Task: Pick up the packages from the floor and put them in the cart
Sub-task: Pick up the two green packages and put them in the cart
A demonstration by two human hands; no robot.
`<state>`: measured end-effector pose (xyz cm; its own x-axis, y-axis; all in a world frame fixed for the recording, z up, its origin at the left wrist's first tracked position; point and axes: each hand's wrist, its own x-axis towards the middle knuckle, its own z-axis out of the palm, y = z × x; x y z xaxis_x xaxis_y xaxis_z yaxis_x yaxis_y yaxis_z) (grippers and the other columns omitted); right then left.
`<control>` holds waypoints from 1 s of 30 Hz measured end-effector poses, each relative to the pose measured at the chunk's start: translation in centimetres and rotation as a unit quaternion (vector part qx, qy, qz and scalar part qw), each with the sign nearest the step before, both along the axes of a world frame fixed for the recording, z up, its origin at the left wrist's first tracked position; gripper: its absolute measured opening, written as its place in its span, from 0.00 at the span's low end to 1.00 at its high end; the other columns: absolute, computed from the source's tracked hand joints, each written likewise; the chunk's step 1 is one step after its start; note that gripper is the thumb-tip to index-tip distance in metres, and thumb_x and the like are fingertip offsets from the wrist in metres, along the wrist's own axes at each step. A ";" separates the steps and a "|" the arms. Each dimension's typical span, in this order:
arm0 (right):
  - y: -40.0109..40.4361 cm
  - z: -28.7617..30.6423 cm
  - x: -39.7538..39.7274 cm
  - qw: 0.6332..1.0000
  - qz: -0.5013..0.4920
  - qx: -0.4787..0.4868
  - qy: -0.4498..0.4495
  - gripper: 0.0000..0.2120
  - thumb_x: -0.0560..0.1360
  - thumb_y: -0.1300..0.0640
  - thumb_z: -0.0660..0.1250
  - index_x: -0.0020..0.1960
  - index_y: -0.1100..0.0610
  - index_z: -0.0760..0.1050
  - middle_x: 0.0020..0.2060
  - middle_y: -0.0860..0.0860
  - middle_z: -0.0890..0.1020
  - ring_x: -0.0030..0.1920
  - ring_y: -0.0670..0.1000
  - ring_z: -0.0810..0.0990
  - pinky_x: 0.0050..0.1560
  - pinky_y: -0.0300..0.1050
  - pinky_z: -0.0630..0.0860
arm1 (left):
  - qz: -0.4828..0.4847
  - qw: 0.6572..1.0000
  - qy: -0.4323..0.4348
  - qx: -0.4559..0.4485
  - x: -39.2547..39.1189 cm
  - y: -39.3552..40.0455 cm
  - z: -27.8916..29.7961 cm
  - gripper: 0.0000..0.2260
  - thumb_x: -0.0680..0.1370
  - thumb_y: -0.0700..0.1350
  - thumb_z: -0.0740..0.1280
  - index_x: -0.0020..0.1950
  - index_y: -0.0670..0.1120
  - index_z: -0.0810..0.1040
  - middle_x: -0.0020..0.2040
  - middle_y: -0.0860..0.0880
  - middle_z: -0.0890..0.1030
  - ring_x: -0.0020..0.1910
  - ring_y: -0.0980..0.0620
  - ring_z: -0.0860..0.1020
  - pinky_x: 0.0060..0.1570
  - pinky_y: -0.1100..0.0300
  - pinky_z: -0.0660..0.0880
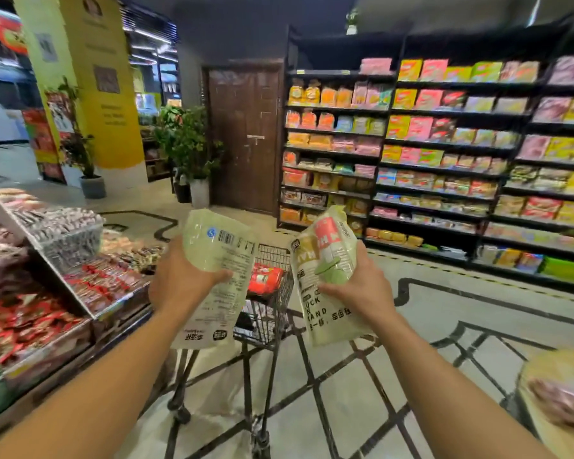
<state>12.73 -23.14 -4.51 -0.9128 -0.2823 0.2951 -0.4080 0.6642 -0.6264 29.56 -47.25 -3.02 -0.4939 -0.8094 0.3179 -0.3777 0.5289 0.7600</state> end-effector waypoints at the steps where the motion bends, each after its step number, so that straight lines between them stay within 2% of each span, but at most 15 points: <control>1: -0.2 0.0 -2.4 1.000 -0.007 0.002 0.000 0.60 0.57 0.36 0.84 0.80 0.46 0.58 0.61 0.51 0.78 0.58 0.55 0.82 0.54 0.59 0.84 | -0.007 1.000 0.000 0.001 -2.8 -0.6 0.2 0.41 0.59 0.59 0.85 0.66 0.52 0.70 0.56 0.49 0.81 0.51 0.42 0.82 0.49 0.41 0.82; 5: -1.7 0.2 -12.0 1.000 -0.024 0.005 -0.009 0.62 0.56 0.36 0.84 0.82 0.45 0.55 0.62 0.51 0.79 0.57 0.55 0.83 0.52 0.59 0.85 | -0.023 1.000 0.012 0.013 -13.5 -3.7 0.8 0.41 0.60 0.59 0.85 0.65 0.51 0.68 0.55 0.47 0.81 0.50 0.41 0.82 0.49 0.42 0.82; 9: -3.1 -0.1 -19.9 0.999 -0.031 -0.004 -0.007 0.62 0.59 0.37 0.84 0.83 0.46 0.54 0.63 0.51 0.77 0.60 0.54 0.80 0.56 0.59 0.83 | -0.016 1.000 0.011 0.021 -22.3 -5.7 0.3 0.41 0.59 0.58 0.85 0.64 0.50 0.68 0.56 0.46 0.81 0.51 0.40 0.81 0.50 0.42 0.81; 12: -4.8 -0.9 -25.5 1.000 -0.027 -0.004 -0.011 0.61 0.59 0.37 0.84 0.83 0.49 0.55 0.63 0.52 0.76 0.60 0.55 0.79 0.57 0.60 0.82 | -0.016 0.999 0.008 0.033 -28.1 -6.7 -0.9 0.42 0.61 0.57 0.85 0.67 0.50 0.67 0.57 0.47 0.80 0.52 0.41 0.80 0.46 0.49 0.78; 17: -8.9 -3.4 -35.9 1.000 0.010 0.001 -0.020 0.57 0.59 0.37 0.83 0.81 0.49 0.59 0.63 0.52 0.76 0.61 0.56 0.79 0.59 0.60 0.81 | 0.011 0.997 -0.011 0.070 -37.5 -8.8 -3.0 0.42 0.62 0.57 0.85 0.68 0.47 0.68 0.53 0.49 0.78 0.49 0.45 0.75 0.43 0.50 0.72; 21: -12.5 -5.0 -45.5 0.999 0.038 0.001 -0.032 0.58 0.63 0.40 0.83 0.83 0.48 0.54 0.61 0.51 0.76 0.61 0.54 0.78 0.59 0.57 0.81 | 0.046 0.996 -0.006 0.076 -44.7 -11.1 -4.5 0.40 0.60 0.56 0.85 0.65 0.47 0.70 0.51 0.48 0.80 0.46 0.45 0.77 0.37 0.55 0.71; 24: -15.3 -5.6 -52.6 0.997 0.062 0.002 -0.049 0.60 0.61 0.39 0.84 0.82 0.49 0.55 0.60 0.52 0.77 0.59 0.55 0.80 0.57 0.59 0.82 | 0.077 0.992 0.002 0.098 -49.2 -13.0 -5.2 0.37 0.59 0.57 0.85 0.61 0.52 0.70 0.51 0.49 0.81 0.49 0.44 0.80 0.42 0.53 0.75; 28: -19.8 -6.6 -60.9 0.994 0.088 -0.008 -0.056 0.59 0.59 0.39 0.84 0.81 0.50 0.57 0.58 0.52 0.78 0.52 0.53 0.81 0.50 0.58 0.84 | 0.139 0.983 0.018 0.114 -53.4 -16.3 -5.7 0.37 0.60 0.55 0.85 0.63 0.50 0.71 0.51 0.51 0.78 0.49 0.45 0.76 0.46 0.52 0.71; 30: -22.2 -7.5 -64.0 0.992 0.105 -0.014 -0.070 0.59 0.58 0.38 0.84 0.81 0.49 0.59 0.58 0.51 0.79 0.51 0.52 0.82 0.49 0.57 0.85 | 0.159 0.978 0.030 0.128 -54.6 -18.2 -6.3 0.38 0.60 0.52 0.86 0.64 0.51 0.72 0.52 0.52 0.79 0.49 0.47 0.77 0.46 0.54 0.71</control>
